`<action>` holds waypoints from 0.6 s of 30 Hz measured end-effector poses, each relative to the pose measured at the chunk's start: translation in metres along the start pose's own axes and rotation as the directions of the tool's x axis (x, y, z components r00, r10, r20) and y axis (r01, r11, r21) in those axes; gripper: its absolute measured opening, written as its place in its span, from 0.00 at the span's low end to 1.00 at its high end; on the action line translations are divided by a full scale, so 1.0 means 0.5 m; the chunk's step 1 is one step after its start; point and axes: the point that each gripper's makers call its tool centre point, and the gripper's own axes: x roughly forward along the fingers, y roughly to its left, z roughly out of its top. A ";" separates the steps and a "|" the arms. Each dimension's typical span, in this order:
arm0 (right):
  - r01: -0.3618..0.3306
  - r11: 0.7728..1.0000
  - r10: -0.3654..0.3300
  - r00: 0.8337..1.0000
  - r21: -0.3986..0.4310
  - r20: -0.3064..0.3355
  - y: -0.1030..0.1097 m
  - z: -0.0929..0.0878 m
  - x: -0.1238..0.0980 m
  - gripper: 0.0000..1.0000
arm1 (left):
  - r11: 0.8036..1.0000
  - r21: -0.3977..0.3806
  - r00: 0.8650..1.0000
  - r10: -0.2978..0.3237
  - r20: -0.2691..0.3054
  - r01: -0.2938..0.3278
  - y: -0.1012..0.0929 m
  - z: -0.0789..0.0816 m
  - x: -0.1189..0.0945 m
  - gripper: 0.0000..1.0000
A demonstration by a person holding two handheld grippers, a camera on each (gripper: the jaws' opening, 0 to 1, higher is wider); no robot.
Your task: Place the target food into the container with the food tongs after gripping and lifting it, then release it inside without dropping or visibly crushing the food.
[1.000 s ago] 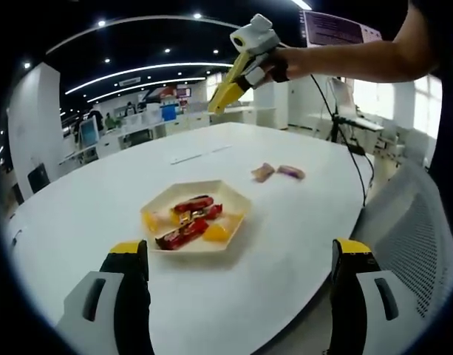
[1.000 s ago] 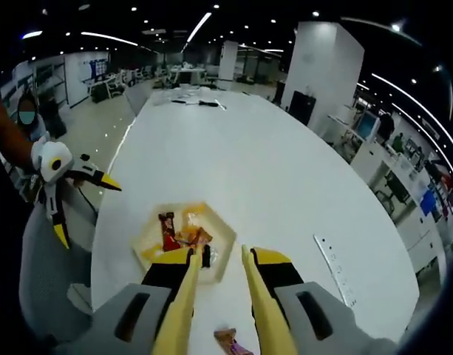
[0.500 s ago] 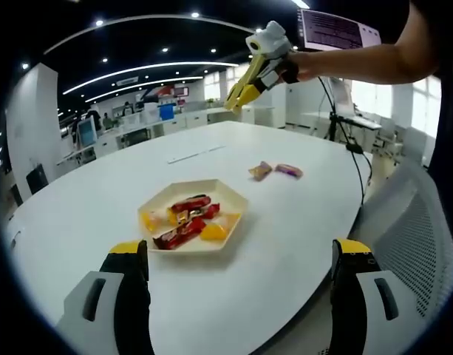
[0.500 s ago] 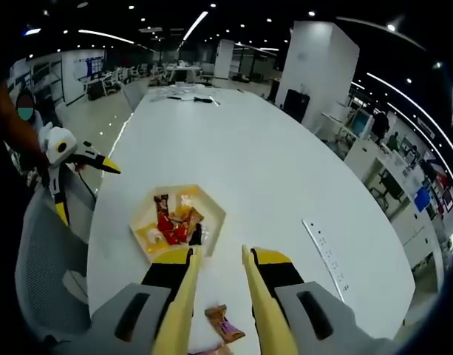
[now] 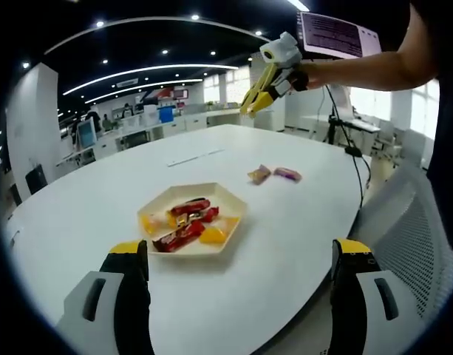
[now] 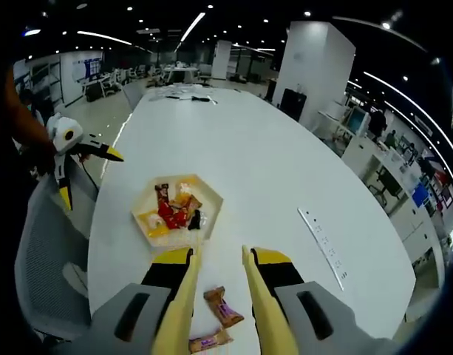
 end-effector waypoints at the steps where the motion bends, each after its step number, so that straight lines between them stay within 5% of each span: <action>1: 0.001 1.000 -0.001 1.000 0.001 0.001 0.000 -0.003 -0.002 0.30 | 1.000 -0.004 1.000 -0.001 0.001 0.001 0.000 0.000 0.001 0.99; 18: 0.034 0.999 -0.034 0.999 0.017 -0.001 -0.025 -0.060 -0.057 0.30 | 1.000 0.007 0.999 -0.013 -0.038 0.013 -0.006 -0.015 0.007 0.99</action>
